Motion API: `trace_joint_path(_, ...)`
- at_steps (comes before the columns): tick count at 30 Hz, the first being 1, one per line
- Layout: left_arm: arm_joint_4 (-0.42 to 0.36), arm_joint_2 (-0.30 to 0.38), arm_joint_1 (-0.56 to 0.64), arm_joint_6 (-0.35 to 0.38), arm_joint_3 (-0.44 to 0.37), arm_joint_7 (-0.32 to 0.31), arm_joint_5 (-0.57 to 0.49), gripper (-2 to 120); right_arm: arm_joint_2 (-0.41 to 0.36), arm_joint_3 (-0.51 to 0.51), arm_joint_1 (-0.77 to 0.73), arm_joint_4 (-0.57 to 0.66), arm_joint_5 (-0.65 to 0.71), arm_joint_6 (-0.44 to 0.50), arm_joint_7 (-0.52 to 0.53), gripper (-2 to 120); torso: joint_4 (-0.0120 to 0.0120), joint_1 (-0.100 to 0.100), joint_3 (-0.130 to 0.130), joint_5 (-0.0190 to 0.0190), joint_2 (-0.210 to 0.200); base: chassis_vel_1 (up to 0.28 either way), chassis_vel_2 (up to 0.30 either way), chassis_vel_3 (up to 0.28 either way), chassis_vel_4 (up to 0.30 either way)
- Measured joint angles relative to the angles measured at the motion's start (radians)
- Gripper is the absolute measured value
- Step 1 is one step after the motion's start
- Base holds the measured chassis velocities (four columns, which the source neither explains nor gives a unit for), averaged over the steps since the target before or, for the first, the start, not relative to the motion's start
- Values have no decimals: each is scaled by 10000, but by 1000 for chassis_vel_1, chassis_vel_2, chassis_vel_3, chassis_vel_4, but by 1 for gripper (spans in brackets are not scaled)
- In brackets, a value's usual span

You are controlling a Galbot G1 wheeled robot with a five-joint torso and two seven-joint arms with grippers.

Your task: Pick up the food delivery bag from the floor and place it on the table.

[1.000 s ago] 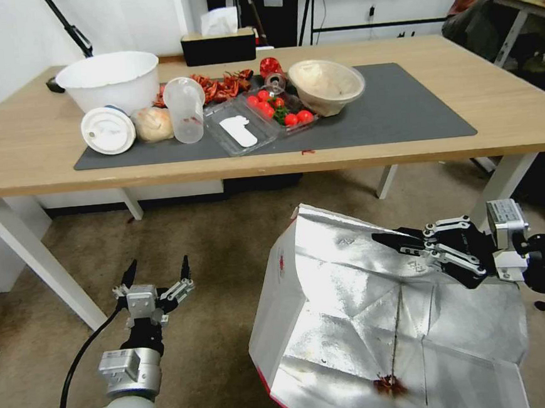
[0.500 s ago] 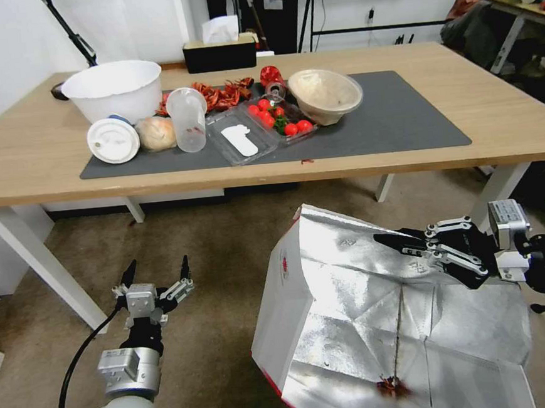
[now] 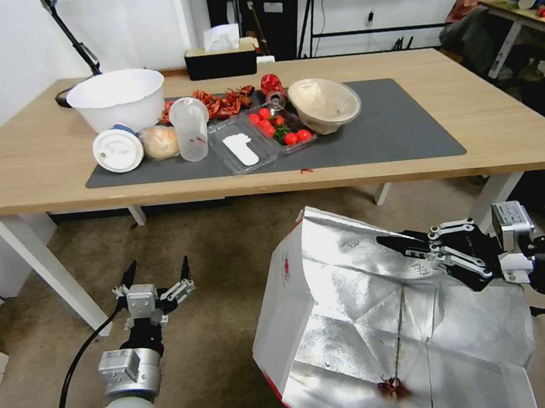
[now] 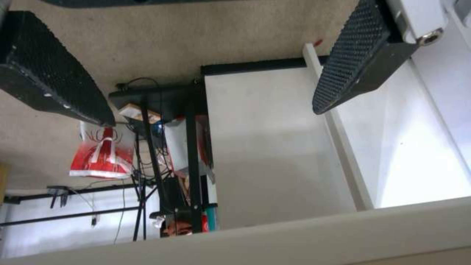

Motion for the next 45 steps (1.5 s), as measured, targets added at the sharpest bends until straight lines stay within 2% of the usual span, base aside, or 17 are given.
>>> trace_joint_path(16, -79, -3, 65, 23, 51, 6, 13, 100, 134, -69, 23, -125, -45, 2, -161, 0, -2, 217, 375, 0, 588, 0, 0, 0, 0)
trace_joint_path(45, -180, 29, 107, 113, -87, 29, 13, 100, 213, -263, 55, -217, -166, -38, -396, 0, -1, 723, 1139, 0, 1858, 0, 0, 0, 0)
